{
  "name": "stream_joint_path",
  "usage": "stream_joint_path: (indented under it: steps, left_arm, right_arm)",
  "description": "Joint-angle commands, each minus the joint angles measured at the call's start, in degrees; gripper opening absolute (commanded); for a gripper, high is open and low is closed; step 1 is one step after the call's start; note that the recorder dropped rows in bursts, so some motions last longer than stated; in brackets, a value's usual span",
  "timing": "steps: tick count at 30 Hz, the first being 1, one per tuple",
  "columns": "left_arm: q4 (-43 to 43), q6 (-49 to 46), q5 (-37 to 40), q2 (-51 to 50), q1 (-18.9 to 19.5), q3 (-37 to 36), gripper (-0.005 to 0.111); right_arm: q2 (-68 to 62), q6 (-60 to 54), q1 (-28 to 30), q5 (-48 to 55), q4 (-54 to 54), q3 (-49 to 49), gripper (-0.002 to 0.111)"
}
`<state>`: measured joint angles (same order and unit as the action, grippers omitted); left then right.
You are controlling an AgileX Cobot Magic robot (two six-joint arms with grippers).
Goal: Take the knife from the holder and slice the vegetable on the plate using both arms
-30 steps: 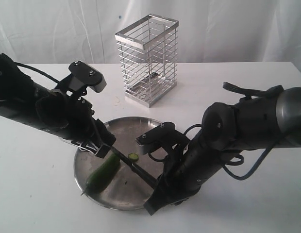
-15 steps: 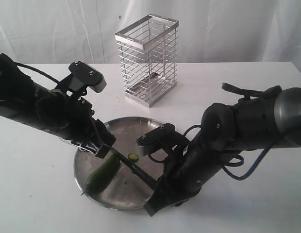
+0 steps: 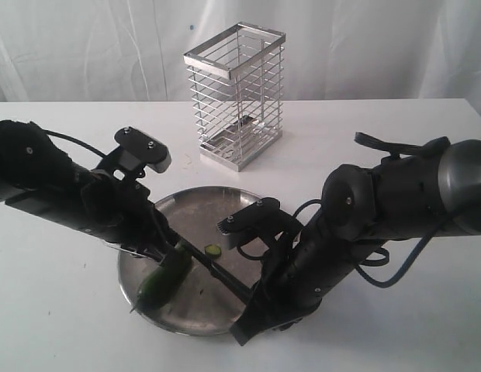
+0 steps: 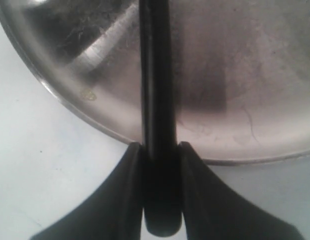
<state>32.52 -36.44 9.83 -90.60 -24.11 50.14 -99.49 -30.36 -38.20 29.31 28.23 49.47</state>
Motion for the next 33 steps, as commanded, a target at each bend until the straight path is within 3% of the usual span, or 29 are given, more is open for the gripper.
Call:
stream_joint_path:
  steps: [1,16,33]
  left_arm:
    - [1.5,0.47,-1.31,-1.08,0.03,0.05,0.024]
    - [2.92,0.47,3.64,-3.07,0.03,5.27,0.024]
    - [3.4,0.47,1.53,-3.76,0.03,5.27,0.024]
  right_arm:
    - [-0.03,0.17,-0.05,0.36,-0.23,0.14,0.0]
    - [-0.03,0.17,-0.05,0.73,-0.23,0.14,0.0]
    - [-0.03,0.17,-0.05,1.34,-0.23,0.14,0.0]
